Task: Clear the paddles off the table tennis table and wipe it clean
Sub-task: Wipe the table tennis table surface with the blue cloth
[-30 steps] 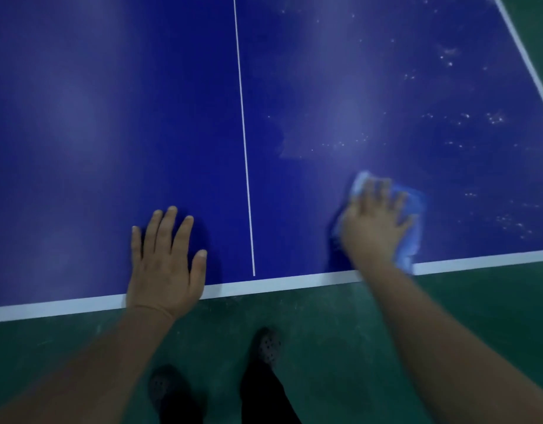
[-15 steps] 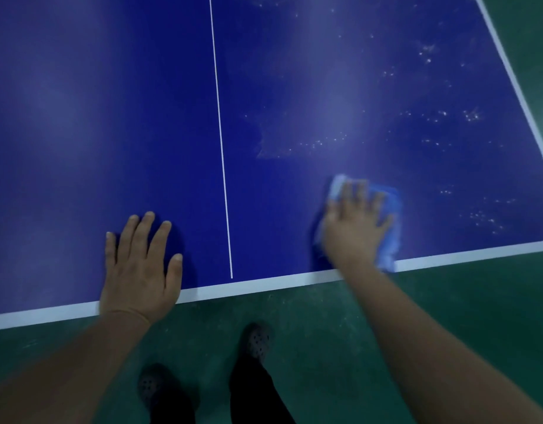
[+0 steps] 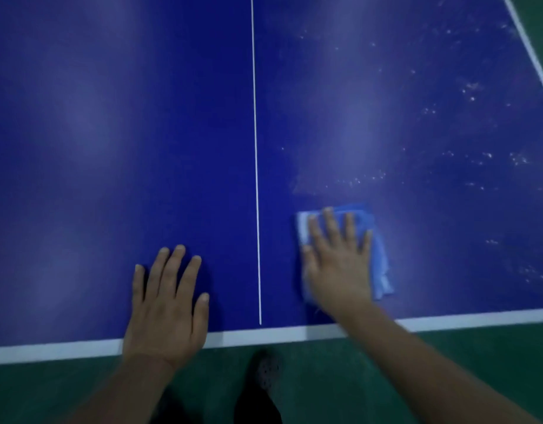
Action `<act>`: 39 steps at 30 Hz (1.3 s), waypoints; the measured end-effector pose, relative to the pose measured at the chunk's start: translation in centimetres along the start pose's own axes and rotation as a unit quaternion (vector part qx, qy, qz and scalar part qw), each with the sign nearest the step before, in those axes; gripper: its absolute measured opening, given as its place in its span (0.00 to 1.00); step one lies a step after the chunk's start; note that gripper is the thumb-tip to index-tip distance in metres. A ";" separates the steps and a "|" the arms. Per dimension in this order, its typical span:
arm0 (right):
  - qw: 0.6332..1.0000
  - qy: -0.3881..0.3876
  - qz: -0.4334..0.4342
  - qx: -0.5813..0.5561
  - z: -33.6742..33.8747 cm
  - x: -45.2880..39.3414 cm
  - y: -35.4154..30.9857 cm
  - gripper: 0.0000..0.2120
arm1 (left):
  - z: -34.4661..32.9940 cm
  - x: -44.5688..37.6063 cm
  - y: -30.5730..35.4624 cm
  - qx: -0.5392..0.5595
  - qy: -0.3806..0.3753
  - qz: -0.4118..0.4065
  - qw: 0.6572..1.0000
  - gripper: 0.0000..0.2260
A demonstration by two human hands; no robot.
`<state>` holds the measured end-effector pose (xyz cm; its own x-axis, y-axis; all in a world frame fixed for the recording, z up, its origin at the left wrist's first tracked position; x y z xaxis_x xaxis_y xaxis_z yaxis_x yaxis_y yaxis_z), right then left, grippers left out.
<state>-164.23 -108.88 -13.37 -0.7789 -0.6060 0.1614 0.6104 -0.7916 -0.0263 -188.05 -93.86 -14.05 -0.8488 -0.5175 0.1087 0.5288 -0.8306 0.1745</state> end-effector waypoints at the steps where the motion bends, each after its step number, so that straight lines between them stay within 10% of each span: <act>1: 0.998 0.010 0.061 -0.007 -0.3 -0.1 -3.3 0.28 | 0.0 0.0 0.0 0.002 0.002 0.002 1.000 0.27; 8: 0.978 -0.006 0.205 -0.027 1.2 -10.5 -15.0 0.26 | 0.1 -0.1 0.0 0.011 0.010 -0.001 1.000 0.27; 14: 0.982 0.023 -0.185 -0.017 3.5 -20.5 9.4 0.29 | -0.4 -0.1 -0.3 -0.001 -0.028 -0.001 1.000 0.29; 17: 0.946 0.005 -0.313 -0.089 4.0 -19.4 11.1 0.28 | -0.4 0.0 -0.2 -0.001 -0.035 -0.001 0.999 0.29; 23: 0.977 0.002 0.212 -0.002 0.3 -7.2 -6.7 0.26 | -0.3 0.0 -0.1 0.002 -0.015 0.001 1.000 0.28; 26: 0.987 0.022 0.157 0.026 1.5 -11.6 0.4 0.28 | -0.2 0.0 -0.1 0.003 -0.005 0.001 1.000 0.28; 31: 0.976 0.005 -0.204 -0.073 3.9 -16.8 13.0 0.27 | -0.2 -0.2 0.0 -0.001 -0.007 -0.001 1.000 0.27; 39: 0.978 -0.022 0.205 0.026 -0.4 1.3 6.6 0.25 | -0.3 -0.1 -0.2 -0.011 -0.013 0.000 1.000 0.28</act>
<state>-161.31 -114.91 -13.72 -0.4600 -0.8673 0.1900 0.8780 -0.4762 -0.0477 -188.08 -93.70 -14.44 -0.8481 -0.5126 0.1342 0.5288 -0.8349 0.1529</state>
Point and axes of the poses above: each hand's wrist, its own x-axis away from the middle knuckle, its own z-axis out of the back of the hand, y = z × x, the point moved 4 cm from there along -x, towards the middle knuckle, and after that the axes turned 8 degrees about -z, right-handed, at the moved point
